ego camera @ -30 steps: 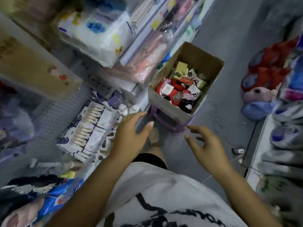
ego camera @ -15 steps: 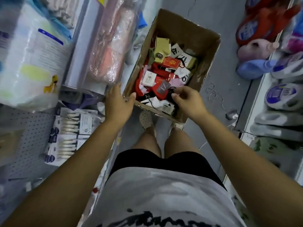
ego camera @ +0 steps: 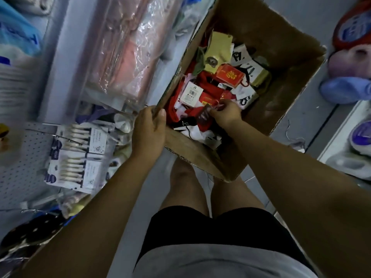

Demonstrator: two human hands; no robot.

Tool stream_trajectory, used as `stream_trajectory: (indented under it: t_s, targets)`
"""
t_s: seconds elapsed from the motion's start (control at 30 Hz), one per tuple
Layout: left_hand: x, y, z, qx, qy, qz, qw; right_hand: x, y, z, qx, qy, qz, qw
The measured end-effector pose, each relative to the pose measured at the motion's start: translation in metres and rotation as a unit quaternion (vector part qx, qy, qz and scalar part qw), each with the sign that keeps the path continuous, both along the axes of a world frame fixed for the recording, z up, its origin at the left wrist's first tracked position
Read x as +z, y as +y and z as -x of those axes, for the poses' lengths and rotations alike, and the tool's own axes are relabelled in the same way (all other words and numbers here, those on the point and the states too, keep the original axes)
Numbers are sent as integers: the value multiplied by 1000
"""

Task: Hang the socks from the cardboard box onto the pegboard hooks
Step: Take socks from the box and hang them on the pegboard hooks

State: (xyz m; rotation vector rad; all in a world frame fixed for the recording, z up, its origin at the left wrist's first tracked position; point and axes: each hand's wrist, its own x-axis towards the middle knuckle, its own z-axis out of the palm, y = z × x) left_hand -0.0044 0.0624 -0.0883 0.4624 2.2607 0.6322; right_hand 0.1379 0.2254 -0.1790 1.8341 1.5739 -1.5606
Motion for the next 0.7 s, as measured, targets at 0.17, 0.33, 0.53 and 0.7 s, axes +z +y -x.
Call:
stream_trajectory:
  t_s: [0.17,0.33,0.53,0.7]
  targets:
    - [3,1,-9,34,47,-21,998,17,-9,-4,7,59,0,998]
    - [20,13,-28,0,211,-119,970,56,-6,-24,32,162,-2,986]
    - [25,42,-32,-87,-76,-102,988,102,17,-36,17,242,109,964]
    - [19,56,-25,-117,-168,-84,975,91,35,-24,-73,218,120,966]
